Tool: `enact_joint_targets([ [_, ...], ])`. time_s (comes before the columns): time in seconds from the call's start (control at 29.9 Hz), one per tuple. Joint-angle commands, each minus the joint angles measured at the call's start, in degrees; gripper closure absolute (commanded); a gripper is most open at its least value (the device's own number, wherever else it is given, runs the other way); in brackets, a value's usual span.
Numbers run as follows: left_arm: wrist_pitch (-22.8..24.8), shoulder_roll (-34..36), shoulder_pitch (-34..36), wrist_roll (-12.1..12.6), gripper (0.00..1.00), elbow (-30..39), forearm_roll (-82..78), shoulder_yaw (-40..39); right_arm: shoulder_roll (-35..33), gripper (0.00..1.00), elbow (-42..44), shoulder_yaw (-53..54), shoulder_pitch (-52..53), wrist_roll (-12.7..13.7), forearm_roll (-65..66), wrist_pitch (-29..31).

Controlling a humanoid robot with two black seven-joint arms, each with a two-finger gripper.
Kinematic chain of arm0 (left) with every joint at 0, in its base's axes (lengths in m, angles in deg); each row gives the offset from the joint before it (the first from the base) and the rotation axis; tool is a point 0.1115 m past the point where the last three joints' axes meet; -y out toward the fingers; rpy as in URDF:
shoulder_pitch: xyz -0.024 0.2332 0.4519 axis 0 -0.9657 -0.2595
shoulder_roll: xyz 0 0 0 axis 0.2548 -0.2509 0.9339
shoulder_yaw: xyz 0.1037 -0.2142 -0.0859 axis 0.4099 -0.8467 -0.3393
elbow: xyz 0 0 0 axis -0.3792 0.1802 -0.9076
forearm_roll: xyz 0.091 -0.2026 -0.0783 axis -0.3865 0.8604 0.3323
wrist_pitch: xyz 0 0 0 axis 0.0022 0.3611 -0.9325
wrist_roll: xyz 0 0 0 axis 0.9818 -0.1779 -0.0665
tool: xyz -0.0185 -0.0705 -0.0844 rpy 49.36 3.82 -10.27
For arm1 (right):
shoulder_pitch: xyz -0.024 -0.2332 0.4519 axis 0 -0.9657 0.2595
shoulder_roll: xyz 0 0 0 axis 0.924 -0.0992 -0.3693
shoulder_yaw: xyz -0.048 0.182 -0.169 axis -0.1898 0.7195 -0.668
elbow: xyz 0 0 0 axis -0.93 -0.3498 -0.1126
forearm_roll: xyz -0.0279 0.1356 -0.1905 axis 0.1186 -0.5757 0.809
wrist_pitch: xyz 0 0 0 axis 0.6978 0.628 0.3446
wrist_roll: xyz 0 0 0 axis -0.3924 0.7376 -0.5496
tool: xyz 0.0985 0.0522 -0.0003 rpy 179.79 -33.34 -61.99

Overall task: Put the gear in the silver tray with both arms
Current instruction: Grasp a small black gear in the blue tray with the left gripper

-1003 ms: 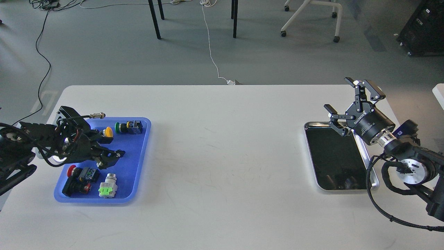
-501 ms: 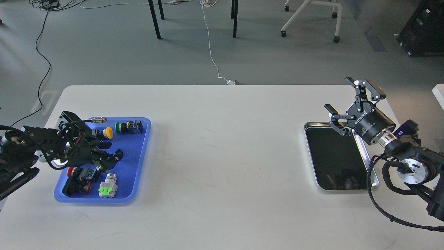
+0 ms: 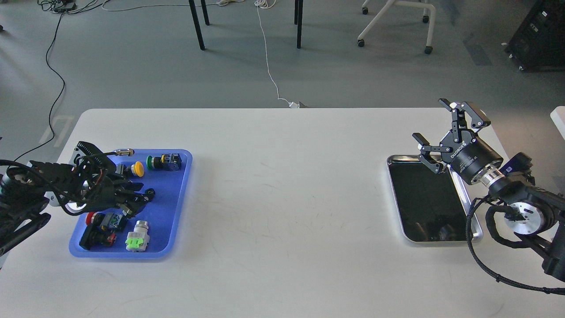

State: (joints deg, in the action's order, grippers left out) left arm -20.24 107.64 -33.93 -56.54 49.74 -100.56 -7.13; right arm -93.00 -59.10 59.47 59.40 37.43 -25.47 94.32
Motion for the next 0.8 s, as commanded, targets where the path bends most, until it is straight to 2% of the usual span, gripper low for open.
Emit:
enact_joint_targets([
  [0.0, 0.01, -0.01, 0.00, 0.02, 0.66, -0.01, -0.02, 0.00, 0.05, 0.01, 0.00, 0.00, 0.00, 0.00, 0.01, 0.00],
  [0.4, 0.01, 0.17, 0.35, 0.02, 0.79, -0.01, -0.02, 1.85, 0.05, 0.01, 0.08, 0.09, 0.09, 0.00, 0.01, 0.00],
  [0.77, 0.01, 0.26, 0.79, 0.02, 0.82, 0.25, -0.02, 1.85, 0.05, 0.01, 0.08, 0.09, 0.09, 0.00, 0.01, 0.00],
])
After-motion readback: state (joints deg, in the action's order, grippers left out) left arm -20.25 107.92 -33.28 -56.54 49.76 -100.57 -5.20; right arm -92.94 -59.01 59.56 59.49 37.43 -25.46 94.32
